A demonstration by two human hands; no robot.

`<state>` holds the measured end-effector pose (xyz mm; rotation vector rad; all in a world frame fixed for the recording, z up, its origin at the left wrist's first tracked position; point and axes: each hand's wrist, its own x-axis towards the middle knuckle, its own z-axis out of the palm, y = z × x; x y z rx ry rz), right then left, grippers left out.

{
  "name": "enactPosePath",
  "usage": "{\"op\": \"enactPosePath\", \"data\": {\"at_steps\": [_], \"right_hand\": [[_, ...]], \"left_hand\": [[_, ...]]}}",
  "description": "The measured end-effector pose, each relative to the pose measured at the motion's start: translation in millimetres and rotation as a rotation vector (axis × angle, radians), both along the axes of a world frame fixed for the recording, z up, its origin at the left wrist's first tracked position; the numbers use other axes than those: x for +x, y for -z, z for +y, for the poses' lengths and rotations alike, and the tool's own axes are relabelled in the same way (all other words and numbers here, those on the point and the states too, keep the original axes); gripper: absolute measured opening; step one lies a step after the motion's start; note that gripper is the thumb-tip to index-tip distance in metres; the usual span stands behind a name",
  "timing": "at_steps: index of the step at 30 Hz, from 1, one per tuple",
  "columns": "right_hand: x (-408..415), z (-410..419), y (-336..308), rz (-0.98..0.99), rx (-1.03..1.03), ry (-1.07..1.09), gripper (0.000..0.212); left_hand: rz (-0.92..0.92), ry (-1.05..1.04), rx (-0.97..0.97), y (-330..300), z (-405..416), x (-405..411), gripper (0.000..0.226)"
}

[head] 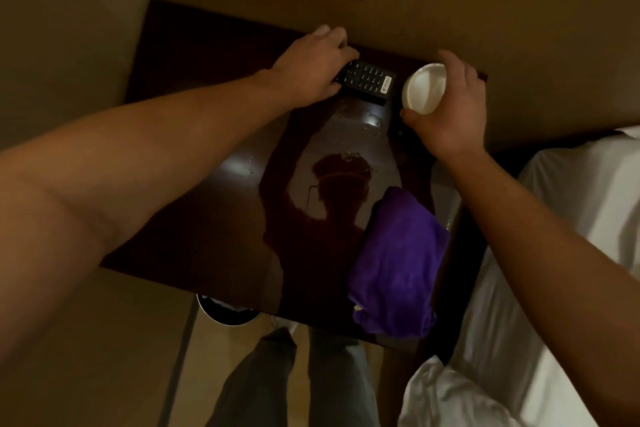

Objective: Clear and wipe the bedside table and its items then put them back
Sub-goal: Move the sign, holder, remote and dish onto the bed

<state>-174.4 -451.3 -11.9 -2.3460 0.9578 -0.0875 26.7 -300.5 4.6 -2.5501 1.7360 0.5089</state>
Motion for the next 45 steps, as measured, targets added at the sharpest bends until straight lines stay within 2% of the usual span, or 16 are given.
{"op": "enactPosePath", "data": {"at_steps": [6,11,18,24,29,36,45], "right_hand": [[-23.9,4.8,-17.6,-0.101,0.053,0.126,0.092],[-77.1,31.2,-34.9,-0.166,0.087,0.296,0.088],[-142.1,64.3,-54.5,-0.176,0.039,0.323,0.087],[-195.2,103.1,-89.4,-0.19,-0.013,0.359,0.082],[-246.2,147.8,-106.5,-0.204,-0.03,0.438,0.082],[-333.2,205.8,-122.2,-0.201,-0.055,0.622,0.081],[-461.6,282.4,-130.0,-0.19,-0.039,0.875,0.079]], "left_hand": [[0.041,0.001,-0.041,-20.1,7.9,-10.0,0.058],[0.085,0.099,-0.106,-45.3,20.6,-37.3,0.052],[0.085,0.2,-0.143,-73.5,36.6,-80.3,0.049],[0.08,0.297,-0.13,-95.8,45.6,-138.0,0.051],[0.106,0.369,-0.193,-108.3,57.1,-184.1,0.048],[0.179,0.455,-0.213,-119.1,83.6,-277.7,0.046],[0.272,0.705,-0.136,-119.6,105.8,-405.3,0.047]]}}
